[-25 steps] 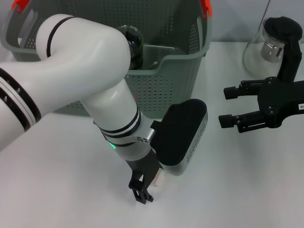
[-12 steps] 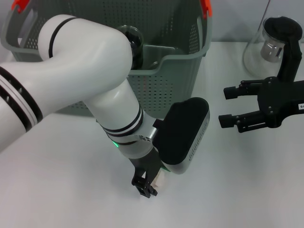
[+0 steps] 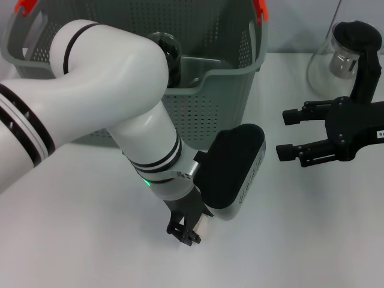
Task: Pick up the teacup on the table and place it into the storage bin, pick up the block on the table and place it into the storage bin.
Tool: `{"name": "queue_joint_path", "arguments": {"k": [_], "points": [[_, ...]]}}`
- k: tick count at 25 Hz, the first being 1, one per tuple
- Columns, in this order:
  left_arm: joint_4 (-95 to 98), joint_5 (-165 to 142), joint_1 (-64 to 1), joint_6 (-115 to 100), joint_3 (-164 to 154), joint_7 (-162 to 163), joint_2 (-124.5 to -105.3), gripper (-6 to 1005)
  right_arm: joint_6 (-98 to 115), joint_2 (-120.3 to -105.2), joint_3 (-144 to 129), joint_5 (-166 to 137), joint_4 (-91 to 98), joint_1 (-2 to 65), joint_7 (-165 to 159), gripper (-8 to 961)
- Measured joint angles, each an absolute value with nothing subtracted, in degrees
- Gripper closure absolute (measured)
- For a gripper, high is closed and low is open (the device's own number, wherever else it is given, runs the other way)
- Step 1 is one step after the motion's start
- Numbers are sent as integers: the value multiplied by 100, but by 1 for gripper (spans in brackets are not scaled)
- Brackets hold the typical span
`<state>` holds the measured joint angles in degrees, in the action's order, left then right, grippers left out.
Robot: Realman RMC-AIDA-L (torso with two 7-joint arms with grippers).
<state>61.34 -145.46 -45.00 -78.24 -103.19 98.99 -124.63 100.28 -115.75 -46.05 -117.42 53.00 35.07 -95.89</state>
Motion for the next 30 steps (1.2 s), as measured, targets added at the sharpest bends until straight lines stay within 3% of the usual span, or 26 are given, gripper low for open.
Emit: {"name": "queue_joint_path", "arguments": {"k": [4,30], "points": [[6134,-14546,-4500,-7839,-10319,9901,-12463,469,10028,-11575,-4605,-11742,5300,3507,-9588,41],[6135,-14563,-4513,-7865,-10339,9997,-12454,580,10028,-11575,-4605,-11742,5300,3482,-9589,41]]}}
